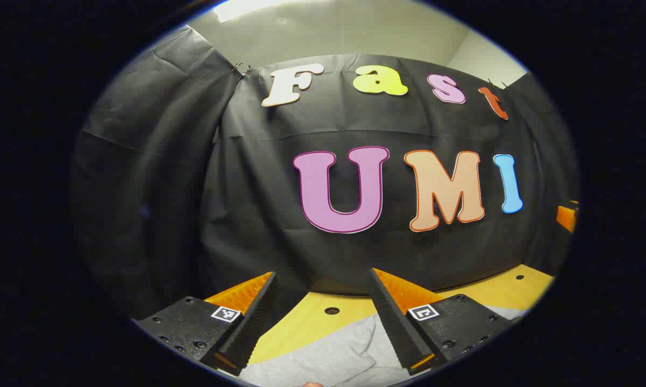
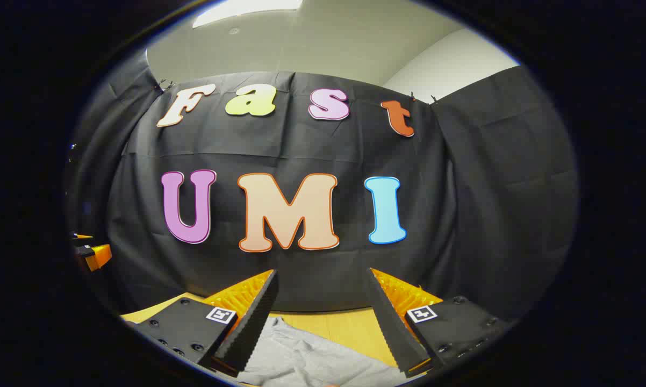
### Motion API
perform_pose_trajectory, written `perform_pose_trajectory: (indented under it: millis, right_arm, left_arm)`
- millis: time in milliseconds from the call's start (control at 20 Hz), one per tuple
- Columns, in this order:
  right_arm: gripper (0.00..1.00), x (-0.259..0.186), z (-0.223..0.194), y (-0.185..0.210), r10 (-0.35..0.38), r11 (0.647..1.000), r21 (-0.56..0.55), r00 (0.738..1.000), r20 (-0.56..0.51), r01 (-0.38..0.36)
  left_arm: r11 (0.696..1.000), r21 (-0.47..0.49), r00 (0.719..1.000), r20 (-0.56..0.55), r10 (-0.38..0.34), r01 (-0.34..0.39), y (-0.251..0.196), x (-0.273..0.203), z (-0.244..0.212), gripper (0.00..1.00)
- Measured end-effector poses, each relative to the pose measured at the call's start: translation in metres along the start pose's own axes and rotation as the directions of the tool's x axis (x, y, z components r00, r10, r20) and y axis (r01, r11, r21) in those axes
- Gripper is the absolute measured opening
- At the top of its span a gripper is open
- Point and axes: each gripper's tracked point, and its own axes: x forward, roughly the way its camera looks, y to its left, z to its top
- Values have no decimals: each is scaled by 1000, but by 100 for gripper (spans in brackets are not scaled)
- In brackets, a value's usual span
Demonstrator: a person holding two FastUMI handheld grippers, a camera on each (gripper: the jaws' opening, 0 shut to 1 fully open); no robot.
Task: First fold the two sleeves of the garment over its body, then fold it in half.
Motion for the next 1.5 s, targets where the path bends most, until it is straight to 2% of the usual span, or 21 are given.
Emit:
perform_pose_trajectory:
  millis: [200, 750, 1050, 1150, 1300, 1500]
  right_arm:
    - [96, 0, 5, -5, -3, 1000, -4, 1000, 12, 3]
    - [99, -8, 10, 11, 49, 998, -32, 999, 19, -49]
    - [96, -13, 5, 10, 52, 998, -45, 999, 8, -52]
    - [99, -16, 2, 5, 47, 997, -55, 999, 2, -47]
    - [100, -18, -3, -2, 55, 996, -67, 998, 0, -55]
    - [99, -20, -16, -38, -7, 996, -86, 999, -36, 3]
  left_arm:
    - [1000, 1, 1000, 10, -3, 3, 2, -4, 4, 99]
    - [999, 51, 999, 34, -4, 2, 4, -13, 12, 99]
    - [998, 59, 999, 39, -18, 16, 0, -20, 11, 96]
    - [998, 64, 999, 36, -21, 19, -1, -20, 10, 99]
    - [998, 60, 999, 34, -31, 29, -6, -20, 9, 96]
    - [997, 62, 998, 46, -51, 48, -16, -19, 10, 96]
